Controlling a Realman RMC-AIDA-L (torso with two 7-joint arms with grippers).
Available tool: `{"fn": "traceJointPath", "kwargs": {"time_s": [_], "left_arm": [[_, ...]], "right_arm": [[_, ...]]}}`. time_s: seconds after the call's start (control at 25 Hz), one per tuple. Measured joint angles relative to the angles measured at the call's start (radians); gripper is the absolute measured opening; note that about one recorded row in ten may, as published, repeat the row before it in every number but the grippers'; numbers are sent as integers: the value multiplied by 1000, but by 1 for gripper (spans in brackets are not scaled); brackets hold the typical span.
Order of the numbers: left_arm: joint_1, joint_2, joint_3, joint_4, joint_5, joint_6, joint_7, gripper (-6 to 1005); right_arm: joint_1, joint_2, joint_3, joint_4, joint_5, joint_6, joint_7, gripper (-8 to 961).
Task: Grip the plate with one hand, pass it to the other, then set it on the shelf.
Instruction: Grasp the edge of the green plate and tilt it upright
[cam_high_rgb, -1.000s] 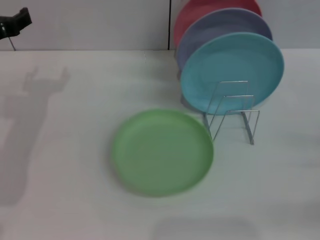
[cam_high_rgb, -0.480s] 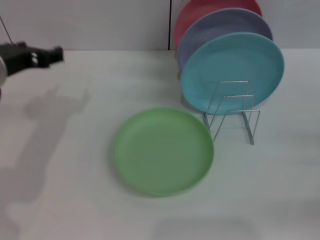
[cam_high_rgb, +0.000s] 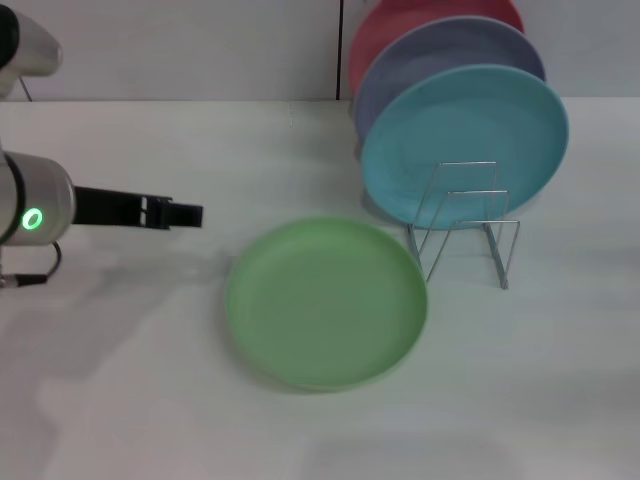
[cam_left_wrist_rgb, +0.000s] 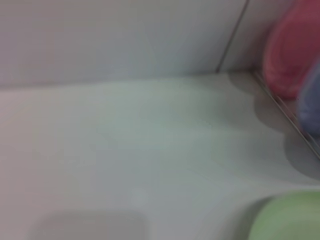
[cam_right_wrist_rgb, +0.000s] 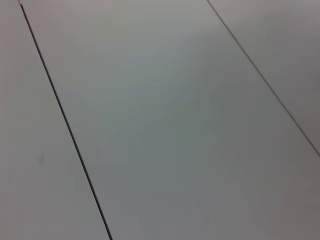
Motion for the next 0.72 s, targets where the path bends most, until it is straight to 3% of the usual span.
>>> {"fn": "traceJointPath", "kwargs": {"time_s": [0.24, 0.72], "left_arm": [[-68, -1, -11, 108, -65, -69, -73, 798], [-184, -8, 10, 310, -53, -92, -149, 784]], "right_arm": [[38, -3, 1, -51, 0, 11, 0, 574], [82, -14, 2, -110, 1, 68, 1, 574]]}}
